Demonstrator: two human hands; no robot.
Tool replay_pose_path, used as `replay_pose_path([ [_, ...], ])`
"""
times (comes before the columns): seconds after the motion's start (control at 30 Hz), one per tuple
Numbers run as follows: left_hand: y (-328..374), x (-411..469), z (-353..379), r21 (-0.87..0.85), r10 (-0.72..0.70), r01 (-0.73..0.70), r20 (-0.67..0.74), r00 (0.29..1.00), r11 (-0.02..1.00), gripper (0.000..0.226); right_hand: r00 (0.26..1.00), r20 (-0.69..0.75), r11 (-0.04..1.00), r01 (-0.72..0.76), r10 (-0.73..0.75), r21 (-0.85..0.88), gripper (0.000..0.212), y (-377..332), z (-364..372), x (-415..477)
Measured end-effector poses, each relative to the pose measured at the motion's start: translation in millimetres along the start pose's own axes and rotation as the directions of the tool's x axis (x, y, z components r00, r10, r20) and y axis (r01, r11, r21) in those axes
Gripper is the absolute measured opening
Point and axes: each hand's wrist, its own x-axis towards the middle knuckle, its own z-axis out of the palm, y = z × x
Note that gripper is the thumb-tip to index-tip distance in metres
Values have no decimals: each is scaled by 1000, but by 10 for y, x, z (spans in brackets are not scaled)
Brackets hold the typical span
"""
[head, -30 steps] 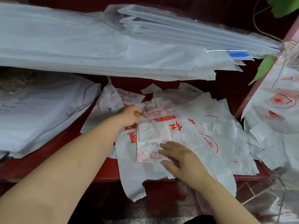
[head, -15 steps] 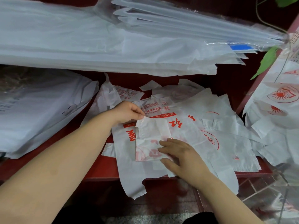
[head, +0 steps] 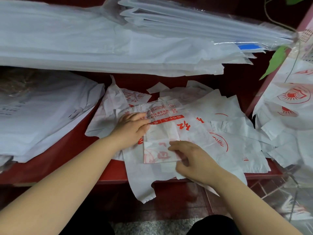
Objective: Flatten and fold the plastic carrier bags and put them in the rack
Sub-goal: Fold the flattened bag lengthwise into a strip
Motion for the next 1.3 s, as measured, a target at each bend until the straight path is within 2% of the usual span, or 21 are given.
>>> replay_pose_path([
  [0.03, 11, -69, -5, -51, 57, -56, 9, 998, 997, 50, 1000, 10, 1000, 10, -10, -15, 65, -5, -25, 16],
  [0.1, 53, -206, -15, -162, 145, -132, 70, 987, 978, 85, 1000, 23, 999, 10, -9, -31, 57, -11, -63, 50],
  [0.17, 113, -303, -14, -177, 167, -135, 181, 969, 975, 106, 999, 33, 999, 2, -1, -36, 50, -13, -82, 71],
  [0.23, 143, -335, 20, -147, 149, -114, 254, 956, 983, 92, 1000, 17, 999, -18, 18, -30, 47, 5, -81, 89],
  [0.33, 129, -340, 60, -169, 113, -82, 184, 976, 982, 72, 991, -44, 987, -117, 122, 106, 38, 34, -84, 123],
  [0.4, 115, -340, 76, -272, 70, -33, 127, 989, 962, 54, 974, -76, 946, -189, 216, 262, 31, 59, -100, 158],
  [0.47, 109, -332, 96, -419, 15, 4, 42, 999, 908, 26, 956, -96, 910, -229, 277, 346, 20, 80, -124, 208],
  [0.57, 142, -298, 132, -633, -164, 91, -57, 985, 768, 12, 921, -167, 872, -258, 353, 417, 12, 71, -125, 312],
  [0.63, 180, -258, 163, -715, -293, 156, -72, 953, 682, 10, 897, -190, 856, -290, 399, 427, 18, 52, -107, 403],
  [0.7, 205, -218, 183, -740, -372, 187, -92, 924, 646, 20, 883, -194, 865, -337, 428, 373, 27, 36, -86, 500],
  [0.77, 218, -178, 176, -761, -416, 202, -96, 904, 616, 36, 874, -201, 881, -381, 442, 281, 25, 21, -72, 582],
  [0.83, 217, -151, 197, -754, -436, 211, -110, 893, 622, 53, 865, -208, 886, -422, 457, 191, 26, 16, -54, 656],
  [0.93, 241, -157, 233, -657, -436, 227, -172, 884, 719, 63, 841, -197, 863, -494, 505, 103, 41, 10, -15, 738],
  [1.03, 271, -191, 243, -391, -382, 265, -259, 887, 881, 60, 835, -232, 855, -519, 499, -28, 41, -22, 30, 786],
  [1.1, 253, -175, 305, -231, -285, 215, -336, 898, 949, 49, 838, -305, 863, -498, 453, -88, 38, -9, 78, 788],
  [1.17, 253, -150, 355, -181, -131, 68, -367, 921, 981, 32, 881, -390, 925, -347, 266, -152, 33, 0, 114, 763],
  [1.2, 265, -149, 362, -157, -83, 30, -337, 938, 987, 32, 913, -379, 957, -230, 149, -179, 31, 11, 118, 754],
  [1.27, 264, -156, 382, -113, -67, 42, -221, 973, 993, 48, 959, -281, 978, -31, -28, -205, 35, 34, 113, 717],
  [1.3, 256, -158, 384, -102, -72, 53, -193, 979, 993, 57, 981, -185, 981, 15, -51, -195, 38, 26, 84, 690],
])
